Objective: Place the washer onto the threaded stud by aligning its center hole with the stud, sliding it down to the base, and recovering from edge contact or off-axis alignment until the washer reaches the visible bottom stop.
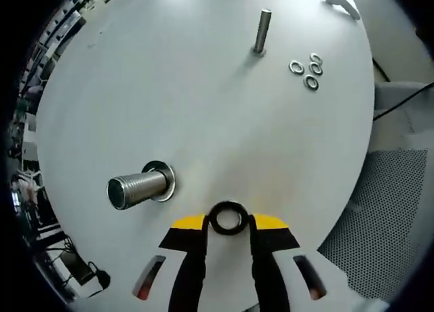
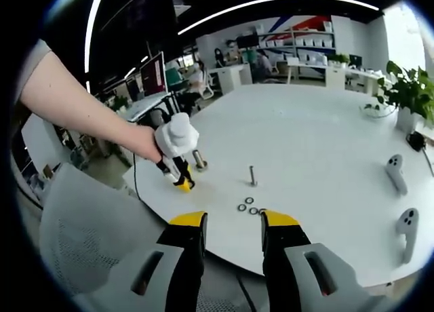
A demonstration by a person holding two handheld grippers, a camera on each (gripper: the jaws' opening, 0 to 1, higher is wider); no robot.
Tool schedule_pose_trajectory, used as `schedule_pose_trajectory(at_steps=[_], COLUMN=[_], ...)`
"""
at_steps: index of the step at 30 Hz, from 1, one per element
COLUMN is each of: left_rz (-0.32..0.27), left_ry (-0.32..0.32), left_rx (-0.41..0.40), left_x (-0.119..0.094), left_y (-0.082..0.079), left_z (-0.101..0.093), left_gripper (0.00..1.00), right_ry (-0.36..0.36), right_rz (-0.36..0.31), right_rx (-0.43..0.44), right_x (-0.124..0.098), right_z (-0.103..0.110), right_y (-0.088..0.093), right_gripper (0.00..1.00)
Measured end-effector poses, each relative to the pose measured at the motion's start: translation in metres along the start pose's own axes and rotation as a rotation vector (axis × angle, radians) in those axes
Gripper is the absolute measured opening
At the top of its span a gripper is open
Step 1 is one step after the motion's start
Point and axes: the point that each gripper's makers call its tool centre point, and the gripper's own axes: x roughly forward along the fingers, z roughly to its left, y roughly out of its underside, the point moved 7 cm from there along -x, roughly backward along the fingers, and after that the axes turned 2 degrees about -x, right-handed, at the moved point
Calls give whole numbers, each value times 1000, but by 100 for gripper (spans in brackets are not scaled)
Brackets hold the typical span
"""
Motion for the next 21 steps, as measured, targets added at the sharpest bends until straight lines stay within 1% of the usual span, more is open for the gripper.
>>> schedule_pose_trajectory(at_steps=[6, 10, 14, 18, 21], left_rz=[30, 45, 65, 48, 31], left_ry=[0, 17, 1, 10, -2], left_rx=[-9, -3, -11, -11, -25], left_x=[3, 3, 5, 4, 4], left_y=[-2, -3, -5, -2, -1], left_z=[1, 3, 2, 2, 0], left_gripper=[23, 23, 22, 22, 22], right_ry=[-11, -7, -6, -9, -7], right_rz=[14, 8, 10, 8, 4], right_rx=[-9, -4, -4, -4, -3], right_x=[1, 0, 0, 0, 0], right_z=[2, 1, 1, 2, 1], right_y=[1, 1, 1, 1, 0], right_gripper=[34, 34, 34, 34, 34])
